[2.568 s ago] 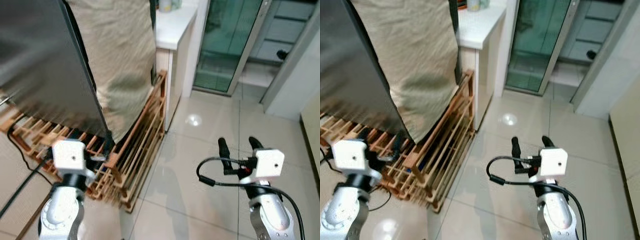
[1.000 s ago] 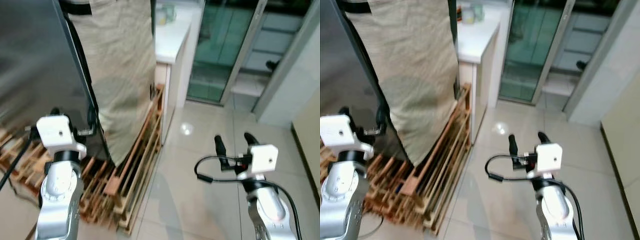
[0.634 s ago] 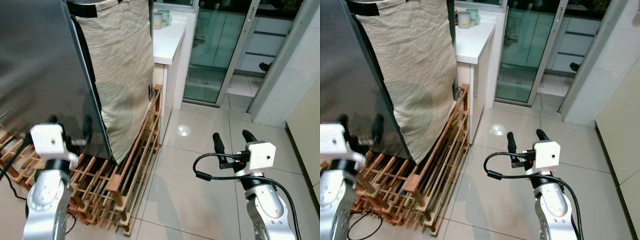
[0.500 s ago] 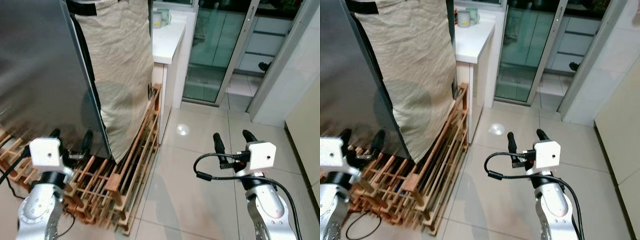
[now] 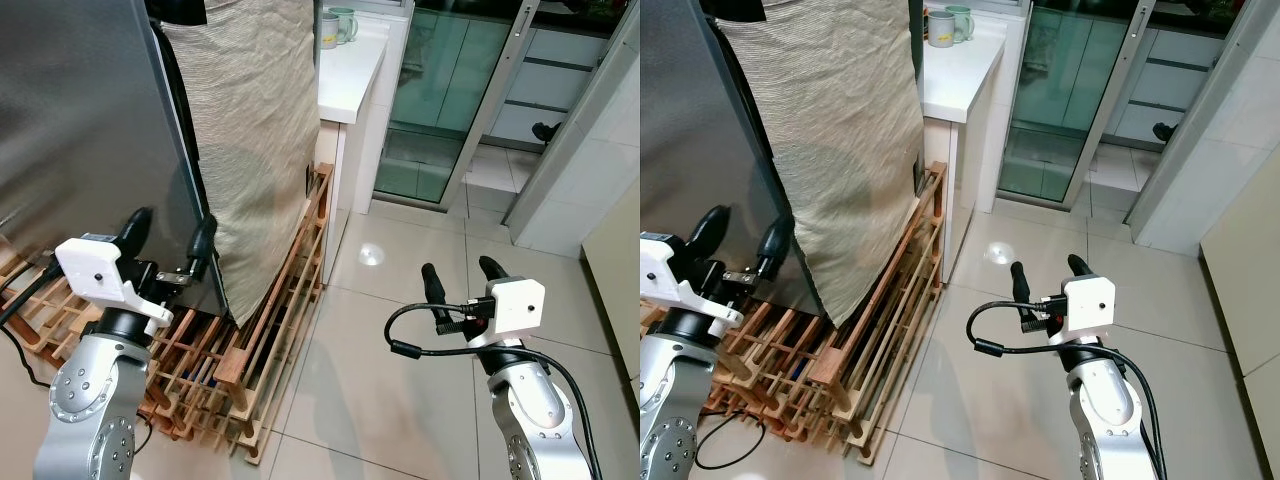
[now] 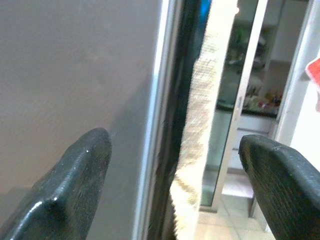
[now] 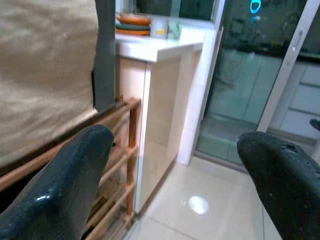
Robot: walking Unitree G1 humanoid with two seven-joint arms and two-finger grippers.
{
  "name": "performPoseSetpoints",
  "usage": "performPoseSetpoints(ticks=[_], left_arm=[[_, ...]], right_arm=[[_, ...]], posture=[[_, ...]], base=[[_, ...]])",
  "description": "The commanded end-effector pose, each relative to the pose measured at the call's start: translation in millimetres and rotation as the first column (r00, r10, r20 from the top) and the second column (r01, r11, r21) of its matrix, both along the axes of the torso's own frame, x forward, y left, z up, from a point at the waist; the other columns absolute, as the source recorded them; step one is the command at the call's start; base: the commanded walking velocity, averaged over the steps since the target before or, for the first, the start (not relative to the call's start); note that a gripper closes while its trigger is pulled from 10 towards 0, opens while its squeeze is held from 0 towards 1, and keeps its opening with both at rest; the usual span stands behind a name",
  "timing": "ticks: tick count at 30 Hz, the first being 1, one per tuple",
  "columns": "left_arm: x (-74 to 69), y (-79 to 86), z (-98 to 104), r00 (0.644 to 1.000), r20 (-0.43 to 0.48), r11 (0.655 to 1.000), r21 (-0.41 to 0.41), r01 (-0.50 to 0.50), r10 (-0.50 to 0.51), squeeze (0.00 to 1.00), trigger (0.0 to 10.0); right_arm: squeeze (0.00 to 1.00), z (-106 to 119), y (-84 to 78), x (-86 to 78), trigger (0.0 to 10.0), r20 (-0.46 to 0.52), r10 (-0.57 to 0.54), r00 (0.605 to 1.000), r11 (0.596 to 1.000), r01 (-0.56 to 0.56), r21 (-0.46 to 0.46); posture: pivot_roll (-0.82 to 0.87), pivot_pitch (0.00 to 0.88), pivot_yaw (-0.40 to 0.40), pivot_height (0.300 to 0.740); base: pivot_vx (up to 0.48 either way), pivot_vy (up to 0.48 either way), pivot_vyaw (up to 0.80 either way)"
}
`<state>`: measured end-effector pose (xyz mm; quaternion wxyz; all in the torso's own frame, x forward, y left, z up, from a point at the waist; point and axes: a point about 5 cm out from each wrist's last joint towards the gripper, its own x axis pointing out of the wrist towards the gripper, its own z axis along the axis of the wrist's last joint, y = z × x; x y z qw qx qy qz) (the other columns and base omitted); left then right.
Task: Restocking fridge
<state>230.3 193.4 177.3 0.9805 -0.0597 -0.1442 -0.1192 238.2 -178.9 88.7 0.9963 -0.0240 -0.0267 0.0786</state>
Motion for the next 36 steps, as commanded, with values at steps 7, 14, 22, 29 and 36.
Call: performPoseSetpoints(ticks=[7,14,22,29,36], left_arm=[[0.5,-14.8,5,0.997,-0.014,0.997,0.017,0.08,-0.08,0.0,10.0],[19.8,-13.0,-4,0.997,-0.064,0.999,0.023,0.037,-0.035,0.0,10.0],[25.8,-16.4,-5,0.997,-0.065,0.998,0.048,0.049,-0.046,0.0,10.0],[30.8,-24.5,-8,0.995,-0.074,0.995,0.07,0.073,-0.068,0.0,10.0],[47.7,-55.5,6,0.971,-0.032,0.968,0.073,0.24,-0.238,0.0,10.0]], right_arm=[[0.0,-3,-3.5,-0.4,10.0,-0.009,0.002,1.0,1.0,-0.002,-0.015],[0.0,-4,-3.0,2.4,10.0,-0.001,0.0,1.0,1.0,0.0,-0.017],[0.0,-5,-1.4,0.3,10.0,0.001,0.002,1.0,1.0,-0.002,-0.018],[0.0,-5,-0.3,0.6,10.0,0.006,0.001,1.0,1.0,-0.001,-0.015],[0.0,-5,2.1,1.9,10.0,0.004,0.01,1.0,1.0,-0.01,-0.011]], posture=[[-0.04,0.0,-0.011,0.74],[-0.05,0.0,0.004,0.74],[-0.06,0.0,0.011,0.74],[-0.06,0.0,0.015,0.74],[-0.07,0.0,0.017,0.74]], base=[[0.0,0.0,0.0],[0.0,0.0,0.0],[0.0,0.0,0.0],[0.0,0.0,0.0],[0.0,0.0,0.0]])
